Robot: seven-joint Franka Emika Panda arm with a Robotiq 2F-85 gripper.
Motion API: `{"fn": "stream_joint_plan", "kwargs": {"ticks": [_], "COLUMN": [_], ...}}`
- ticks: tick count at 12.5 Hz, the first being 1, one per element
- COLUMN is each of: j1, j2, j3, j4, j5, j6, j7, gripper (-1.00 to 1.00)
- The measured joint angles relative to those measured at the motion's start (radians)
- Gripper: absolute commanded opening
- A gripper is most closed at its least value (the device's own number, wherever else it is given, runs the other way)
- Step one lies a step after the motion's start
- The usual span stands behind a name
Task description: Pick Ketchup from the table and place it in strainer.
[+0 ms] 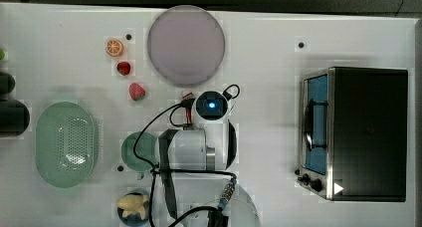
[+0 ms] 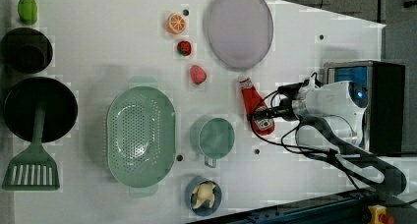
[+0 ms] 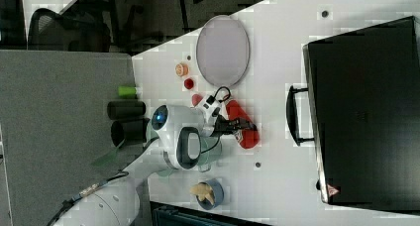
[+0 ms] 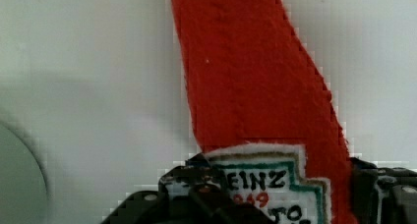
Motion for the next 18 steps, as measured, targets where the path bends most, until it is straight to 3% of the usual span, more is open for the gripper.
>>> {"fn": "stream_joint_plan", "kwargs": {"ticks": [4,8,13,15,18], "j1": [0.000,-0.007,0.011,0.029,0.068], "j2": [-0.062,-0.318,-0.589,-0.592,-0.479], "j3": [-0.002,0.028,0.142,0.228,0.398], "j4": [0.012,0.021,0.193,0.234,0.238], "j5": [-0.002,0.003,0.011,0.063,0.087], "j6": [-0.104,-0.352,-0.512,-0.510,-0.440], "j7": [0.000,0.000,0.110,0.219,0.427], "gripper": [0.25,0.25,0.25,0.25,0.25]}}
